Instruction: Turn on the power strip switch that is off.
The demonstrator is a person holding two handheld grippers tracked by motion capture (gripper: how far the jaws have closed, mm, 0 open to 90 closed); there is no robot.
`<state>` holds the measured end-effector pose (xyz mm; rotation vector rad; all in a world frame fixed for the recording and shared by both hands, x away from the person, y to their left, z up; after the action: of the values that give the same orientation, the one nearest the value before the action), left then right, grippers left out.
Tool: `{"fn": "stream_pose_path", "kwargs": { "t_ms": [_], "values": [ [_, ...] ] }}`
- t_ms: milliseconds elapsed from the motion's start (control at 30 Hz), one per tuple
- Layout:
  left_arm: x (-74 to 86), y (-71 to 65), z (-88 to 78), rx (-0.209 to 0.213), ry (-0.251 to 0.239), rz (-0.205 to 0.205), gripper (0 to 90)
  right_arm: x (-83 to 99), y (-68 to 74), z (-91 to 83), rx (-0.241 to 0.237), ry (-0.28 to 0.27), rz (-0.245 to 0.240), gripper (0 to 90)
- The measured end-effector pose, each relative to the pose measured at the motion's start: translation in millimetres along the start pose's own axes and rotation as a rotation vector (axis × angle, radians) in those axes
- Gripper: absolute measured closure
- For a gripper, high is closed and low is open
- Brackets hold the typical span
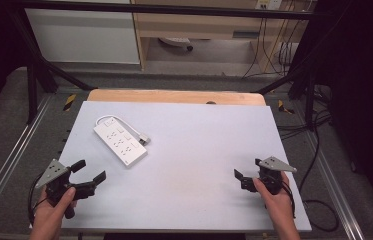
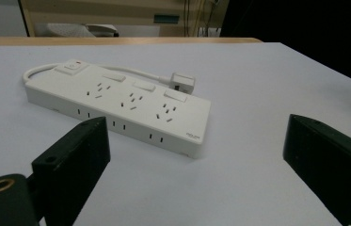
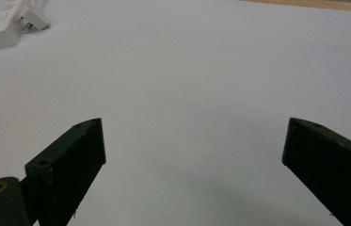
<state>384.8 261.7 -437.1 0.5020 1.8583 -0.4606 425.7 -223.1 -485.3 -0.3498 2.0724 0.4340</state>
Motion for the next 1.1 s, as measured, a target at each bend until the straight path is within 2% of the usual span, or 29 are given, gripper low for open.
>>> {"fn": "stream_pose_path", "kwargs": {
  "t_ms": [400, 733, 900, 1100],
  "values": [
    [-5.6, -0.6, -3.1, -0.016, -0.033, 0.009, 7.9, -2.6, 6.3, 1.7, -0.007, -0.019, -0.027, 5.6],
    [-16.4, 3.5, -6.1, -0.036, -0.057, 0.007, 7.7, -5.8, 6.3, -0.1, -0.003, -0.045, -0.024, 4.2],
    [-20.8, 4.7, -3.5, -0.043, -0.054, -0.002, 5.9, -8.2, 7.7, -1.0, -0.012, -0.056, -0.034, 3.7],
    [-26.3, 1.1, 0.0, -0.032, -0.051, 0.013, 5.6, -8.7, 11.8, -0.8, -0.024, -0.055, -0.035, 3.6]
  ]
}}
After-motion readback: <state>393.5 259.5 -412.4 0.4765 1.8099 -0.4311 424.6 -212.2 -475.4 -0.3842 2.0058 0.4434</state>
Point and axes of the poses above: each handheld gripper's, and its own axes: z roughly forward along the jaws, x roughly out of its underside, y roughly to its left, the point moved 9 cm from there along z, roughly forward along the jaws, and after that the axes turned 6 degrees about z, right-handed, at the moved point
